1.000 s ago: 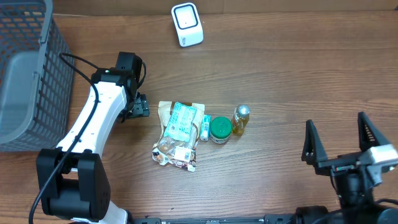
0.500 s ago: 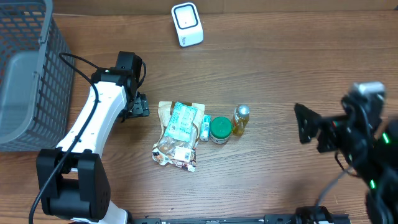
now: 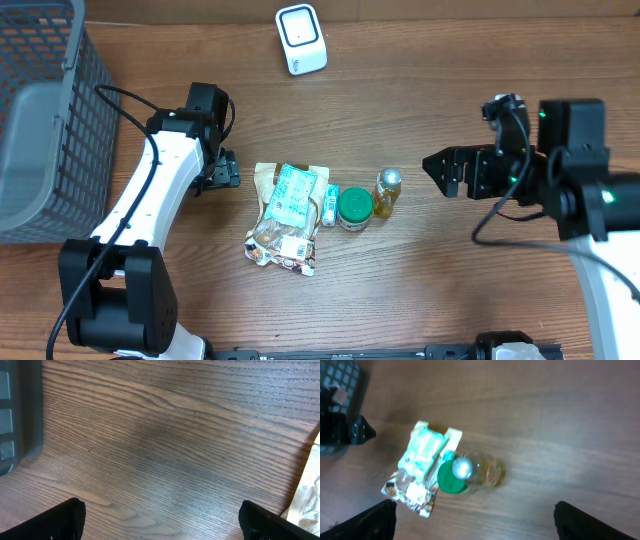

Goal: Scan the item barcode
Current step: 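Reach the right gripper toward the oil bottle and jar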

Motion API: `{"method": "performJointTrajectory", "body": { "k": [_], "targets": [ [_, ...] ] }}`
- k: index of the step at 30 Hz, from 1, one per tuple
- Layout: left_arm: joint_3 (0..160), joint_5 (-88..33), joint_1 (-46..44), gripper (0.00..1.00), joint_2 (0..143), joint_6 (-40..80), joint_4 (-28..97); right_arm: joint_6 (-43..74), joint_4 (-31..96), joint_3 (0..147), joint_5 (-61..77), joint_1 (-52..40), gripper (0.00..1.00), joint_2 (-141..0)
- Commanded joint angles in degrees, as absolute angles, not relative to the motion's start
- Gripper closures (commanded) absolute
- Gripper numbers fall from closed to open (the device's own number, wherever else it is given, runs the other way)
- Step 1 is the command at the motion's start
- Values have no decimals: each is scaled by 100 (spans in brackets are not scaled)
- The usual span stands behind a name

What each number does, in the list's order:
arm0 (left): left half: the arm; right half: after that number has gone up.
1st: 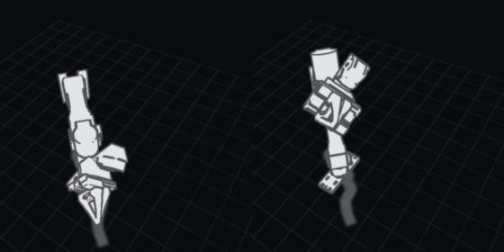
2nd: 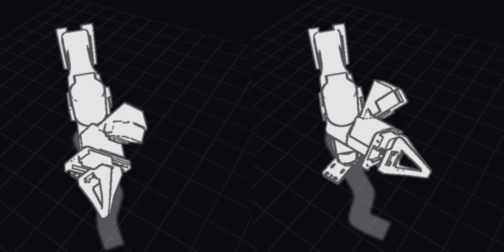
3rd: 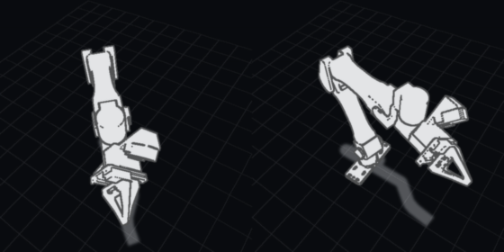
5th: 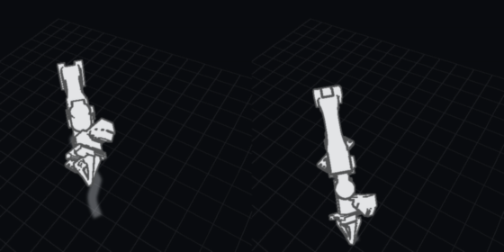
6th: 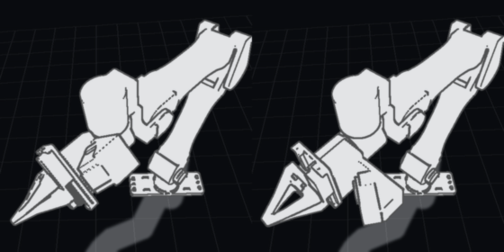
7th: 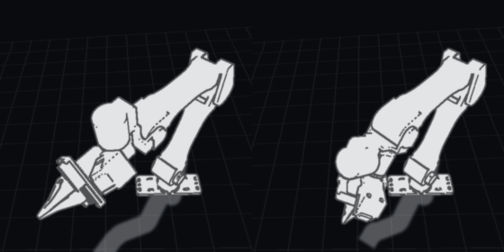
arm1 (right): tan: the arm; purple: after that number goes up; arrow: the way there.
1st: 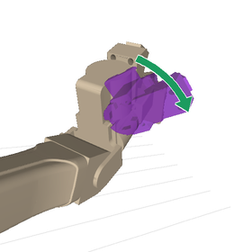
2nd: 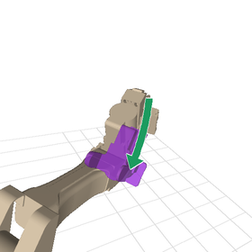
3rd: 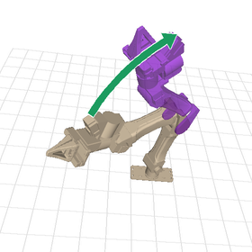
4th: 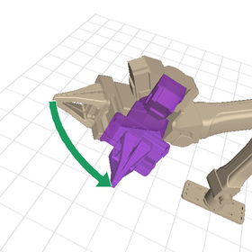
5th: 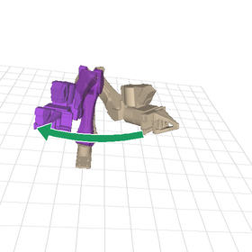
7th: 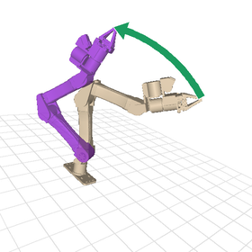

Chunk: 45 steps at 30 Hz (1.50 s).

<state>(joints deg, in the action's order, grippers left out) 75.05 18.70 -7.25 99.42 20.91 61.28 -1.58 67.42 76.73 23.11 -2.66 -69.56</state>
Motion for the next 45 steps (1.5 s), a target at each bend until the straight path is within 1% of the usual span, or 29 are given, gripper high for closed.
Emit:
{"method": "performJointTrajectory", "body": {
  "k": [1, 5, 7, 8, 16, 22, 27, 30, 33, 38, 45],
  "targets": [
    [7607, 1946, -716, 1, 9835, 2167, 6121, -158, 6805, 7797, 2561, -268, 6, -7242],
    [7607, 1946, -716, 0, 9835, 2169, 6119, -152, 6829, 7797, 2563, -268, 5, -7459],
    [7607, 1946, -716, 0, 9835, 2169, 6119, -132, 6845, 7795, 2565, -294, 0, -7575],
    [7607, 1946, -716, 1, 9835, 2167, 6119, -134, 6855, 7797, 2561, -333, 0, -7612],
    [7607, 1946, -716, 1, 9835, 2169, 6119, -132, 6707, 7795, 2539, -862, 0, -7725],
    [7607, 1946, -716, 1, 9835, 2167, 6119, 633, 6440, 7795, 1498, -1258, 0, -7728],
    [7607, 1946, -716, 0, 9835, 2167, 6119, 819, 6123, 7708, 1232, -1726, 0, -7728],
    [7607, 1946, -716, 0, 9835, 2169, 6121, 1299, 5920, 7684, 703, -2049, 0, -7800],
    [7607, 1946, -716, 0, 9835, 2167, 6119, 1531, 5789, 7684, 338, -2276, 0, -7924],
    [7607, 1946, -716, 1, 9835, 2169, 6121, 1529, 5612, 7684, 242, -2497, 0, -8276],
    [7607, 1946, -716, 0, 9835, 2167, 6119, 1520, 5596, 7684, 259, -2512, 0, -8809]
  ]
}}
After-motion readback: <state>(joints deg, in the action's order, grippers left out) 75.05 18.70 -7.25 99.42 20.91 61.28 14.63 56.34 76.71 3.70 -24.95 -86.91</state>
